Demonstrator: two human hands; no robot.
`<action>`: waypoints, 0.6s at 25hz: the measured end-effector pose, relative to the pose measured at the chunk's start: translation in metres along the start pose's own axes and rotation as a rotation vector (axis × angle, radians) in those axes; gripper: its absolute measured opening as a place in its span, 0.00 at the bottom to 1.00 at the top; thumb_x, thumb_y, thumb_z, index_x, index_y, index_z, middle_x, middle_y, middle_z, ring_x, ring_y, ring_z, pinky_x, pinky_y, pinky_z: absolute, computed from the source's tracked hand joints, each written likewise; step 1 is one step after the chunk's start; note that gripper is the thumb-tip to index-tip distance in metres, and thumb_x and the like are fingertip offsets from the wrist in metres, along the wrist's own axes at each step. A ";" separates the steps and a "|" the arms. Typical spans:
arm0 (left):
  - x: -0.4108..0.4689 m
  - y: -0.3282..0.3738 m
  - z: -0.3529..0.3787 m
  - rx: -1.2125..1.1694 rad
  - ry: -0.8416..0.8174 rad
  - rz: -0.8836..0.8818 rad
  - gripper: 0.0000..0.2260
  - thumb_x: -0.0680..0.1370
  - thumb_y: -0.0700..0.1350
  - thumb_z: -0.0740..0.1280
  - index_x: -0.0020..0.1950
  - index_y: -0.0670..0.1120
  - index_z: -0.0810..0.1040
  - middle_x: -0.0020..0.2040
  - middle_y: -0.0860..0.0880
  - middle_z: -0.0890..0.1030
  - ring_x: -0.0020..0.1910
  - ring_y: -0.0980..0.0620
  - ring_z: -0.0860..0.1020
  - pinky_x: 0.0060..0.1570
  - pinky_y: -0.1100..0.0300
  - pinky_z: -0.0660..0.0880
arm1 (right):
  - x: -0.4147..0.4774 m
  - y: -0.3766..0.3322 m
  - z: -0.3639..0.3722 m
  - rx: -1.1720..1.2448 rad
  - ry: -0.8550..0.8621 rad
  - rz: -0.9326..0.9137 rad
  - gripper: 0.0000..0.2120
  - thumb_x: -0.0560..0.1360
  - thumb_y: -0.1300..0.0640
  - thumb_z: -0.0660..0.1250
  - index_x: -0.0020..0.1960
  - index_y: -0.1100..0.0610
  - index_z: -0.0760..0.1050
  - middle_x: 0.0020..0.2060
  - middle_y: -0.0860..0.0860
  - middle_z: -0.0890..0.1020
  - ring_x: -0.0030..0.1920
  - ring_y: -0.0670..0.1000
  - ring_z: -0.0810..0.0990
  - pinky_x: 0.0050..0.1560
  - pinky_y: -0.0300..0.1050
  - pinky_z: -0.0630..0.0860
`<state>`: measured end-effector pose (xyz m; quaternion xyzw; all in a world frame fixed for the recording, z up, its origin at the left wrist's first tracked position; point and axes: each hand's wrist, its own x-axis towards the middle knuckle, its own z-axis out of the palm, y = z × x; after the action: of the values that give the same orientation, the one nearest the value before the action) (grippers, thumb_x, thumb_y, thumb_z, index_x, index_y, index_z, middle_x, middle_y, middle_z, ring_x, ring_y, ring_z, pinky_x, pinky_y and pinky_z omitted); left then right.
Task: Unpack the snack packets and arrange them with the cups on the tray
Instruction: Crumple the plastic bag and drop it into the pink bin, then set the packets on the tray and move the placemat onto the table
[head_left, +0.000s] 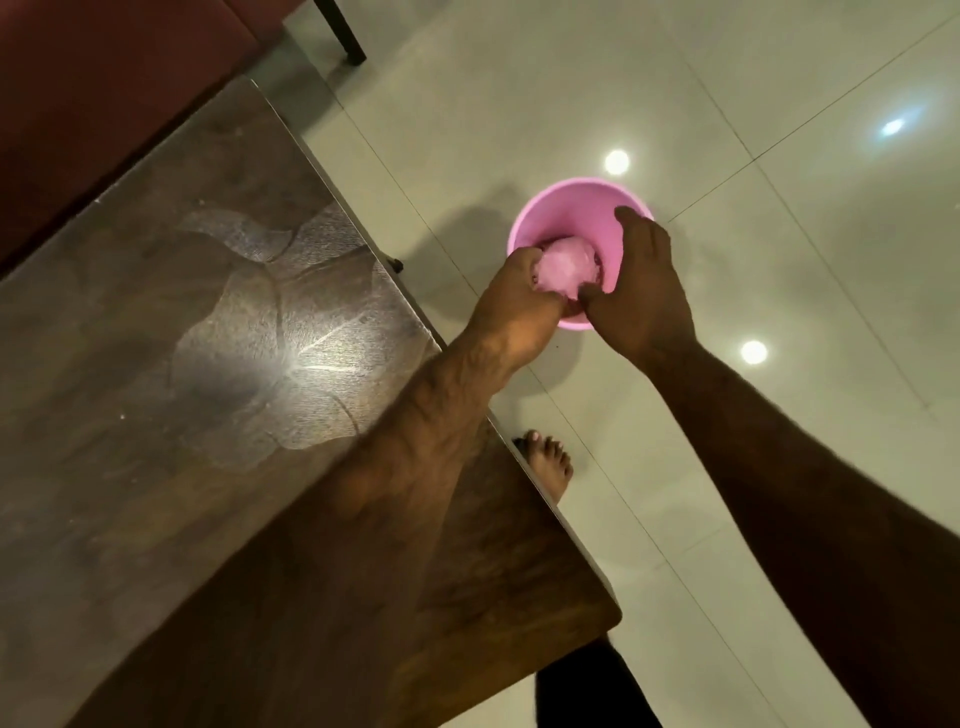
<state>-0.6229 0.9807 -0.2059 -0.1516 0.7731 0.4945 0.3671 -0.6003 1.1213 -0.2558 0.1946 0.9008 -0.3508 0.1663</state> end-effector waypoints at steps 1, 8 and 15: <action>-0.004 0.001 -0.002 0.017 0.000 0.019 0.26 0.78 0.35 0.67 0.76 0.45 0.68 0.57 0.56 0.75 0.58 0.53 0.75 0.57 0.56 0.77 | -0.006 -0.004 -0.003 -0.020 -0.008 -0.030 0.42 0.75 0.58 0.74 0.83 0.56 0.58 0.78 0.55 0.66 0.74 0.60 0.72 0.66 0.62 0.78; -0.086 0.022 -0.052 0.356 0.117 0.217 0.31 0.78 0.42 0.70 0.79 0.48 0.62 0.77 0.47 0.68 0.67 0.54 0.71 0.50 0.79 0.63 | -0.060 -0.075 -0.047 -0.193 0.001 -0.199 0.38 0.74 0.51 0.74 0.80 0.55 0.63 0.78 0.54 0.69 0.75 0.59 0.72 0.65 0.64 0.79; -0.192 0.011 -0.129 0.608 0.245 0.218 0.36 0.78 0.43 0.67 0.83 0.48 0.54 0.83 0.47 0.56 0.81 0.46 0.58 0.77 0.45 0.64 | -0.143 -0.178 -0.057 -0.265 -0.074 -0.380 0.36 0.75 0.49 0.73 0.80 0.51 0.65 0.80 0.51 0.66 0.78 0.59 0.68 0.70 0.66 0.74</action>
<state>-0.5520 0.8479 -0.0297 -0.0098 0.9351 0.2558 0.2450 -0.5686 1.0063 -0.0527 -0.0152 0.9528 -0.2612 0.1543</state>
